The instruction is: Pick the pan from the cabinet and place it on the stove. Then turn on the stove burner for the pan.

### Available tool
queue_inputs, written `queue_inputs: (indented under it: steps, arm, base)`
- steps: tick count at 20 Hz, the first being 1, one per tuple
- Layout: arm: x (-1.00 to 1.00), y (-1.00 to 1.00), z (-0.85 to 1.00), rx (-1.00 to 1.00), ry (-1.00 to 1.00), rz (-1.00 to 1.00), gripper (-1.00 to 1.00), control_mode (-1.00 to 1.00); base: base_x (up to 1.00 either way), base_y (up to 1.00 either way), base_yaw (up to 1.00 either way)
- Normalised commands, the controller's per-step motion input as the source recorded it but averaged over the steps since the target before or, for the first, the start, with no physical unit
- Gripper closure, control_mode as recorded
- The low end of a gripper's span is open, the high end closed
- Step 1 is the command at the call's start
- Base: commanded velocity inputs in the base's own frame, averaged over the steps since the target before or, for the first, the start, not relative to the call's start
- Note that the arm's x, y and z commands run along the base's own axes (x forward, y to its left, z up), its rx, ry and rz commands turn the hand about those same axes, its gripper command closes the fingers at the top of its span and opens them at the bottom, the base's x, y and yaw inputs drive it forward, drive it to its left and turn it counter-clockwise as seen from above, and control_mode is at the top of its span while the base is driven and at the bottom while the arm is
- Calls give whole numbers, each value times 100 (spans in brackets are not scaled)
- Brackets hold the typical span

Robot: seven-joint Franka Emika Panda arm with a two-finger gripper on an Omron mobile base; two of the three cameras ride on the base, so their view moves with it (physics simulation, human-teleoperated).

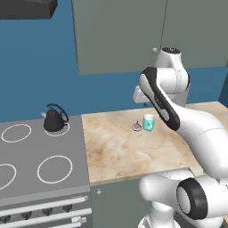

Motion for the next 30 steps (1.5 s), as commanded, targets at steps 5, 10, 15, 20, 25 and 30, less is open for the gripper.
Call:
queue_inputs:
  steps: [5,10,15,20,25,30]
  arm:
    - [-4,0,-5,0,0,0,-100,-100]
    - [-22,-24,-13,0,-16,0,-100,-100]
    - [-31,-63,20,0,-28,-1,-100,-100]
    - [-2,-49,51,0,-25,-1,-100,-100]
    - [3,-39,58,0,-23,0,-100,-100]
    - [18,-24,46,0,-22,0,-100,-100]
  base:
    - [0,0,0]
    - [0,0,0]
    - [0,0,0]
    - [0,0,0]
    - [0,0,0]
    - [0,0,0]
